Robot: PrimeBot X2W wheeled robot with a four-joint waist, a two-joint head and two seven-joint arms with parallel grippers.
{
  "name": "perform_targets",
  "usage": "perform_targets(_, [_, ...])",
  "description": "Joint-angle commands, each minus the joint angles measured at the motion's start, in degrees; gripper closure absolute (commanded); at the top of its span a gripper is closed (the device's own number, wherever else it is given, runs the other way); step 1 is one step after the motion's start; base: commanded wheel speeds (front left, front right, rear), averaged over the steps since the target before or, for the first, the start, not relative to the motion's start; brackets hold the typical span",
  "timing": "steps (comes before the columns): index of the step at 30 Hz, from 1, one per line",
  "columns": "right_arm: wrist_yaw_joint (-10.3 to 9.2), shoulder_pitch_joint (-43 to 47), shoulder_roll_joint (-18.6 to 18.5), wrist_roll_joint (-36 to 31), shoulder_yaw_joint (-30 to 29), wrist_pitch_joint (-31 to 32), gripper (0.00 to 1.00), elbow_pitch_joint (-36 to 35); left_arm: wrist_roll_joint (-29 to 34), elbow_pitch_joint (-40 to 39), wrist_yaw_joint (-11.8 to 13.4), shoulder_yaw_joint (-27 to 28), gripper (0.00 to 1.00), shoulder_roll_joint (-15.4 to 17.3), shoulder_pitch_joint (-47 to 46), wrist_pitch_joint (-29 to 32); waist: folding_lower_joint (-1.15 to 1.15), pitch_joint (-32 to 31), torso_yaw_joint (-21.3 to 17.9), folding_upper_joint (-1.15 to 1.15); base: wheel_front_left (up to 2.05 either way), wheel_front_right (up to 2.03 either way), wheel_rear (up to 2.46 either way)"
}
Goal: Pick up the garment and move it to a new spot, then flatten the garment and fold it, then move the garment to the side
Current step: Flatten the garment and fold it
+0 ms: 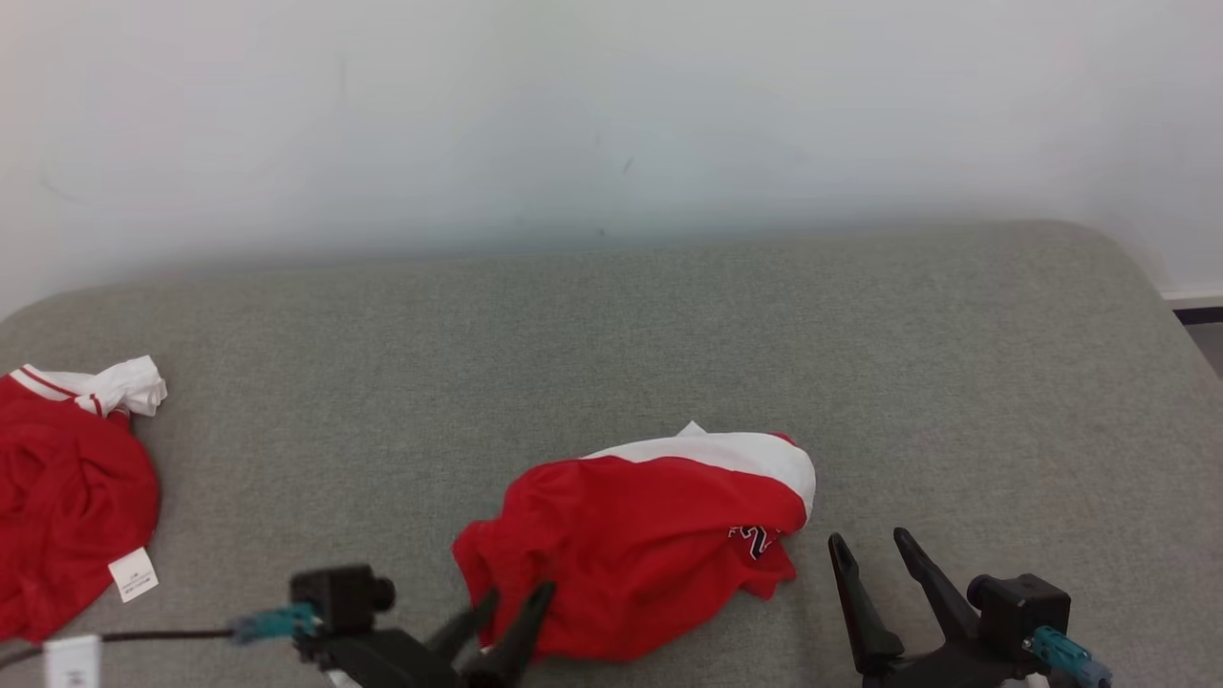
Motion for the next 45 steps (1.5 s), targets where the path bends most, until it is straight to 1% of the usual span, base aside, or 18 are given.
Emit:
perform_targets(1, [0.20,0.85,-0.01,-0.18,0.12,-0.12,0.00,-0.06,-1.53,-4.63,1.31,1.81,0.00,1.12,-0.43,1.61,0.01,0.05,-0.67,0.00,0.00,0.00,0.00])
perform_targets(2, [0.20,0.86,-0.04,-0.09,0.17,-0.18,0.00,-0.09,-1.21,-6.34,2.35,2.88,0.00,2.10,-1.40,2.08,0.01,0.12,-0.92,0.00,0.00,0.00,0.00])
perform_targets(4, [0.20,0.81,-0.07,-0.10,0.36,-0.21,0.00,-0.15,2.58,-7.41,4.92,3.65,0.00,4.45,-3.91,2.84,0.01,0.37,-1.56,0.00,0.00,0.00,0.00])
perform_targets(5, [0.20,0.72,-0.09,-0.08,0.35,-0.24,0.00,-0.20,3.84,-7.04,5.90,3.50,0.00,4.78,-5.26,3.12,0.01,0.55,-1.86,0.00,0.00,0.00,0.00])
perform_targets(7, [0.20,0.39,-0.11,-0.04,0.58,-0.18,0.00,-0.34,6.33,-4.76,7.05,2.84,0.00,5.21,-8.52,3.69,0.01,1.00,-2.56,0.00,0.00,0.00,0.00])
perform_targets(9, [0.20,0.09,-0.09,-0.08,0.72,-0.08,0.00,-0.39,7.85,-2.73,7.38,2.45,0.00,5.60,-10.65,3.80,0.01,1.31,-2.98,0.00,0.00,0.00,0.00])
perform_targets(13, [0.20,-1.19,0.02,-0.11,1.46,-0.04,0.00,-0.40,13.25,7.54,7.15,-1.56,0.00,5.31,-18.49,5.26,0.01,2.73,-4.90,0.00,0.00,0.00,0.00])
perform_targets(18, [0.20,-2.07,0.19,0.01,2.19,-0.26,0.00,-0.04,16.04,20.38,7.48,-3.80,0.00,3.89,-27.25,8.20,0.01,4.81,-8.19,0.00,0.00,0.00,0.00])
perform_targets(20, [0.20,-2.27,0.16,0.03,2.15,-0.38,0.00,0.05,16.02,23.77,7.34,-4.28,0.00,2.96,-30.25,9.51,0.01,5.58,-9.26,0.00,0.00,0.00,0.00])
perform_targets(23, [0.20,-2.48,0.25,-0.01,2.33,-0.66,0.00,0.37,16.54,28.49,6.73,-5.62,0.00,3.22,-33.38,12.89,0.01,6.33,-10.80,0.00,0.00,0.00,0.00])
perform_targets(29, [0.20,-2.59,0.26,0.21,2.21,-1.20,0.00,0.70,16.33,34.22,5.11,-8.02,0.00,2.82,-35.76,18.50,0.01,6.70,-12.13,0.00,0.00,0.00,0.00])
perform_targets(31, [0.20,-2.37,0.17,0.15,2.04,-1.21,0.00,0.80,15.91,35.52,4.78,-8.77,0.10,2.47,-35.43,20.22,0.01,6.59,-12.04,0.00,0.00,0.00,0.00])
perform_targets(33, [0.20,-2.38,0.07,0.06,2.01,-1.17,0.00,0.78,15.37,36.19,4.24,-9.24,0.24,1.95,-35.15,21.29,0.01,6.50,-11.78,0.00,0.00,0.00,0.00])
perform_targets(34, [0.20,-2.45,0.07,0.04,2.09,-1.13,0.00,0.77,15.03,36.48,3.79,-9.42,0.38,1.56,-34.85,21.78,0.01,6.43,-11.60,0.00,0.00,0.00,0.00])
perform_targets(37, [0.20,-2.56,0.07,0.08,2.45,-0.99,0.00,0.76,15.52,36.66,3.11,-10.34,0.67,1.08,-34.54,21.55,0.01,6.19,-10.98,0.00,0.00,0.00,0.00])
perform_targets(38, [0.20,-2.58,0.09,0.03,2.63,-0.94,0.00,0.80,15.88,36.48,2.85,-10.53,1.00,1.01,-34.61,20.75,0.01,6.11,-10.83,0.00,0.00,0.00,0.00])
perform_targets(40, [0.20,-2.71,0.06,0.04,2.64,-0.93,0.00,0.87,16.22,35.82,2.33,-10.61,1.00,0.57,-35.15,18.14,0.01,5.84,-10.48,0.00,0.00,0.00,0.00])
perform_targets(45, [0.20,-2.48,-0.08,0.04,2.54,-0.85,0.00,1.11,18.62,33.68,2.57,-8.92,1.00,-0.71,-38.65,5.03,0.01,4.90,-9.72,0.00,0.00,0.00,0.00])
